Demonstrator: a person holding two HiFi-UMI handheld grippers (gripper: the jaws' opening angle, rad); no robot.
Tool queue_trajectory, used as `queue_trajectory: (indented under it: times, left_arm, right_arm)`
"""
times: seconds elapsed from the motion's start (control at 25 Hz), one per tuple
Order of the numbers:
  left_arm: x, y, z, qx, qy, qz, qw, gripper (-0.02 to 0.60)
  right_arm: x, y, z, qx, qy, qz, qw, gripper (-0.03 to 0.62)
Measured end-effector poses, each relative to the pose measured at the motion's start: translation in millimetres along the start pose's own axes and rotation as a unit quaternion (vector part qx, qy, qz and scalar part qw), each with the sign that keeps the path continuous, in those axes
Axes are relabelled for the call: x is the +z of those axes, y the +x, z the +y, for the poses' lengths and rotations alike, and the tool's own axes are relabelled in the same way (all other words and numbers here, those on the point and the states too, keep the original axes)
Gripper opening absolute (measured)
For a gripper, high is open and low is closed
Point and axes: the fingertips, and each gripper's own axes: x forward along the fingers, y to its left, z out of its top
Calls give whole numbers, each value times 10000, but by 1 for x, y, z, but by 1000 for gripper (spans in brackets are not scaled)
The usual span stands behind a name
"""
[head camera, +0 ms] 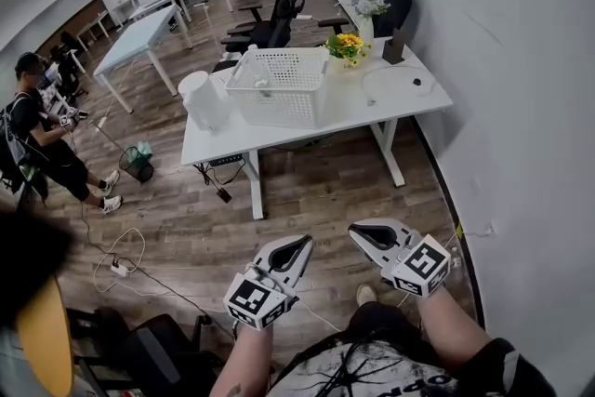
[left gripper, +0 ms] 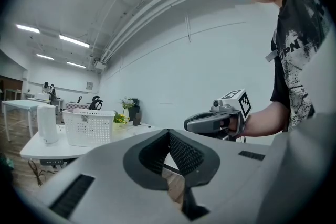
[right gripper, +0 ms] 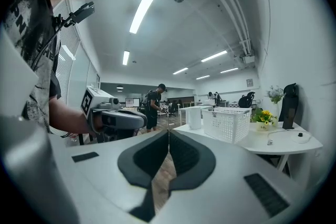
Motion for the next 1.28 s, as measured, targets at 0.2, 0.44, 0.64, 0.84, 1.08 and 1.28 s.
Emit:
queue_trajectory:
  times: [0.2, 0.44, 0.64, 0.84, 1.08, 1.28]
  left_arm:
    - [14, 44, 24, 87, 27, 21, 10000, 11]
    - [26, 89, 49, 261, 23, 63, 9996, 11]
    - [31, 123, 64, 377, 25, 111, 9992, 11]
    - [36, 156, 74, 460, 65, 125, 9988, 11]
    - [38, 186, 84, 523, 67, 168, 9985, 11]
    - [33, 202, 91, 540, 24, 247, 9982, 11]
  right_arm:
    - [7, 10, -50, 117, 34, -15, 9999, 23]
    - [16, 21, -104, 317, 47, -39, 9995, 23]
    - [20, 24, -143, 462, 41, -71, 9989, 23]
    - [16, 25, -180, 521, 70, -90, 9986, 23]
    - [15, 25, -212, 619, 115, -107, 9980, 23]
    - [11, 29, -231, 655, 215, -104, 9976, 23]
